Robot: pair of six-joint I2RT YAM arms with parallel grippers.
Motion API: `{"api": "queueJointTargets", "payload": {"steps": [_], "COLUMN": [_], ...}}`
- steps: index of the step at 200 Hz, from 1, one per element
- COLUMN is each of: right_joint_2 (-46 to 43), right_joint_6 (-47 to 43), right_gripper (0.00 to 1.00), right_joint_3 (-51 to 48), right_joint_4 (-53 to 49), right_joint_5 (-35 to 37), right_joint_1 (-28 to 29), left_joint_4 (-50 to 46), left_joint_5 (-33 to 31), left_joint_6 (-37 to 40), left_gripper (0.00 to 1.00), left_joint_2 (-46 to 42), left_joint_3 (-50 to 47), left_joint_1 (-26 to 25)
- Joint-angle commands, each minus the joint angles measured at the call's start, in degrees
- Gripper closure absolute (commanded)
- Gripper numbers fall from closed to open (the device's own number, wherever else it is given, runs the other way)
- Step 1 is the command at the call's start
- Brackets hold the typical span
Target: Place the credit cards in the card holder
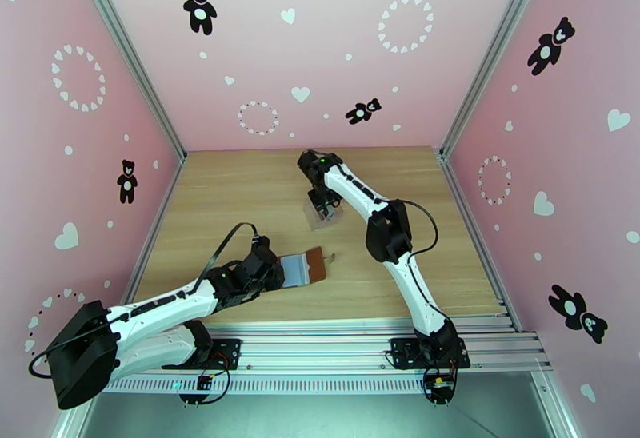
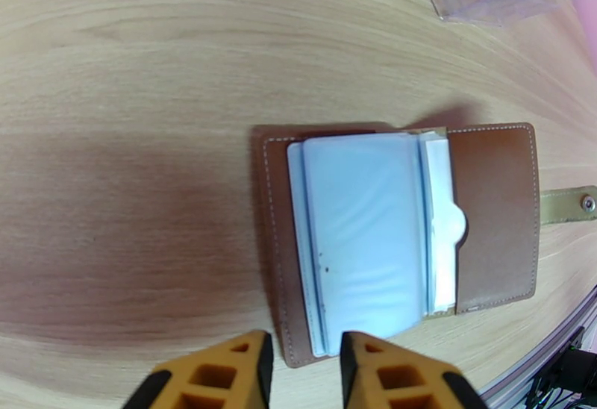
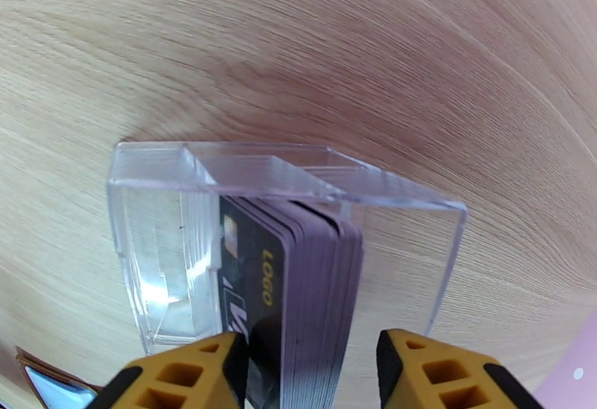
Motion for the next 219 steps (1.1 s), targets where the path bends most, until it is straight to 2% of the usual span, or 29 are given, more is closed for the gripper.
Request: {"api": "queueJointTargets", "payload": {"steps": [1, 73, 142, 178, 219], "right_joint_2": [-0.67, -1.67, -2.31, -2.71, -1.99], "right_joint_6": [-0.12, 0.0, 0.14, -0.67, -0.83], "right_gripper": [0.49, 0.64, 0.67, 0.43, 0.37], "right_joint_3": [2.1, 2.64, 3.25, 3.37, 3.0], "right_joint_4": [-2.89, -3.55, -4.39, -4.33, -4.37], "right_joint_5": [3.54, 3.44, 5.19, 1.18, -3.15], "right_joint_1": [-0.23, -1.02, -1.86, -2.17, -3.3], "left_joint_4": [0.8, 1.49, 1.62, 1.68, 1.75], "left_joint_5": [0.72, 1.28, 1.36, 1.5, 1.44], "left_joint_6": [-0.57, -0.68, -0.5, -0.34, -0.37], "left_gripper": [0.69, 0.69, 0.69, 0.69, 0.69], "left_joint_2": [0.11, 0.37, 1.1, 1.47, 1.47], "left_joint_3": [-0.72, -0.62, -0.28, -0.09, -0.19], "left_joint_1": [0.31, 0.31, 0.32, 0.31, 0.31]}}
